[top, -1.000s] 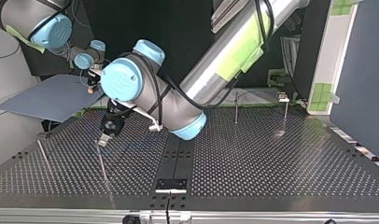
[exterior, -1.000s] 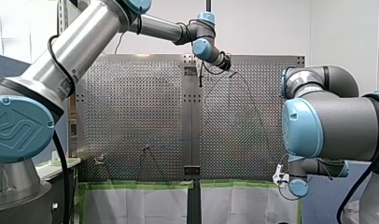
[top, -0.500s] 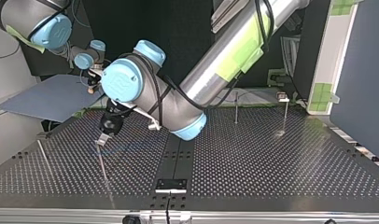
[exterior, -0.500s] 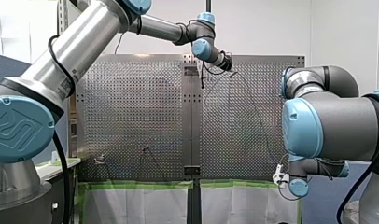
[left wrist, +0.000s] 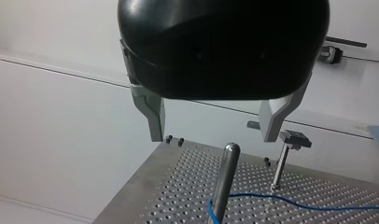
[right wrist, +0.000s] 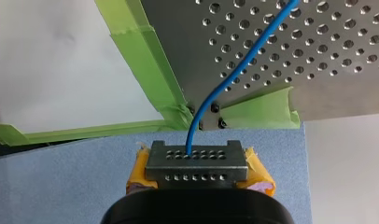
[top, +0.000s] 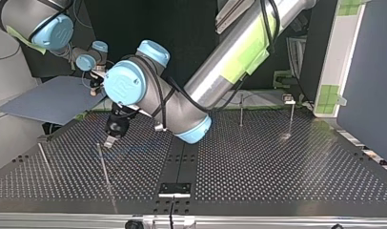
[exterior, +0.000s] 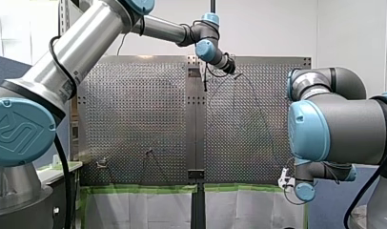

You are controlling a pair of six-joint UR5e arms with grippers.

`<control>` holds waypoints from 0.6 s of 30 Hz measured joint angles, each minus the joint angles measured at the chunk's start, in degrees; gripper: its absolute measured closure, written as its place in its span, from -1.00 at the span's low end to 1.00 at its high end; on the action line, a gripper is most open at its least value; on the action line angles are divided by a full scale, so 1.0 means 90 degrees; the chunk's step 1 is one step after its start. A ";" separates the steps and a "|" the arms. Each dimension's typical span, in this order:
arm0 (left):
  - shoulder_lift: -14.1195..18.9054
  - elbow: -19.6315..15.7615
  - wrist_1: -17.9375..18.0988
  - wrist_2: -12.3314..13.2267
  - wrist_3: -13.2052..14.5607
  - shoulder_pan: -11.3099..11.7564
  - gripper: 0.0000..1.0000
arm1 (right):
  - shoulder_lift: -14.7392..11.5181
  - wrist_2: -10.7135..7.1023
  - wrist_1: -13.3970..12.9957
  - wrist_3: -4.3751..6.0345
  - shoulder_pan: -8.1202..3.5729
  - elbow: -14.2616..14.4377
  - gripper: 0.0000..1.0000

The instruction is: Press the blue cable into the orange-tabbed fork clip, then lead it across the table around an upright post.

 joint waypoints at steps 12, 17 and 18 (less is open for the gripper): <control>0.0004 -0.0009 -0.0499 -0.0499 -0.0241 0.0036 -1.00 | 0.0000 -0.0004 0.0001 0.0001 0.0003 -0.0003 1.00; 0.0007 -0.0010 -0.0626 -0.0737 -0.0242 0.0038 -1.00 | 0.0000 -0.0004 0.0000 0.0003 0.0003 -0.0003 1.00; 0.0008 -0.0011 -0.0639 -0.0790 -0.0243 0.0038 -1.00 | 0.0000 -0.0004 0.0001 0.0003 0.0003 -0.0003 1.00</control>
